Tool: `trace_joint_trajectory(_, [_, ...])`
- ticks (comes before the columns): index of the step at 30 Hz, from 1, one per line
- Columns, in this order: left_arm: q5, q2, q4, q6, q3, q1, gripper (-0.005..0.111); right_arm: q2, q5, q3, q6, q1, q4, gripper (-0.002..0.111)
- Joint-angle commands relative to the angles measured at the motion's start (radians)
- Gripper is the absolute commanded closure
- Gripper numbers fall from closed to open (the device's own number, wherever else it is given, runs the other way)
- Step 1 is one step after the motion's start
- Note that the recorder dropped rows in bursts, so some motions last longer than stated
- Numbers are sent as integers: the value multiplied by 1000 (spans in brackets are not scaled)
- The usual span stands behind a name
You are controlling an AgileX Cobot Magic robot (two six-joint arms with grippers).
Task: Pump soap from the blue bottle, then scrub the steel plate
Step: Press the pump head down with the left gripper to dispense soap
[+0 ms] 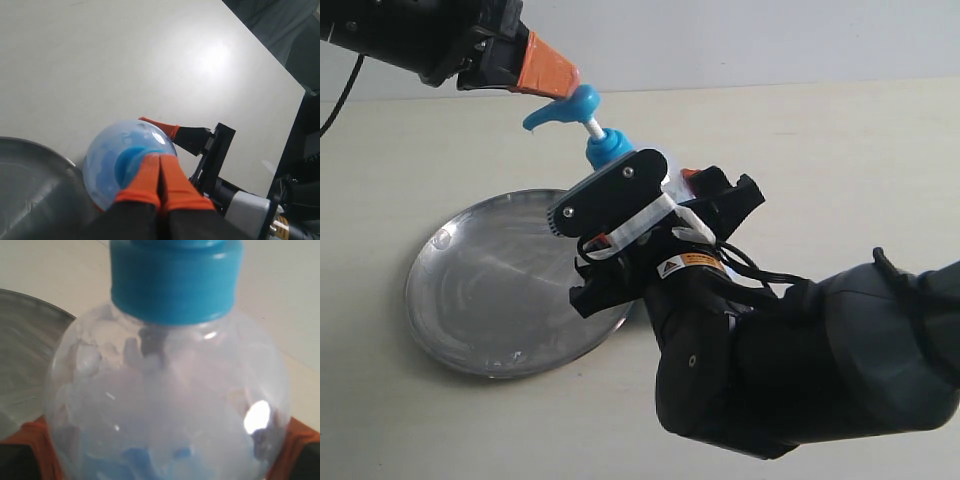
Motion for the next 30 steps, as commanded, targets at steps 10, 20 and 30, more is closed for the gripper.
trace_joint_trajectory(10, [18,18,-13,20,-7,-7,107,-8,-62,-14,37,2,-69,108])
trace_joint_trajectory(20, [30,33,-6,20,-7,-7,107,-8,-64,-14,35,2,-73,108])
trace_joint_trajectory(30, [49,33,33,21,-7,-7,107,-8,-68,-14,35,2,-76,108])
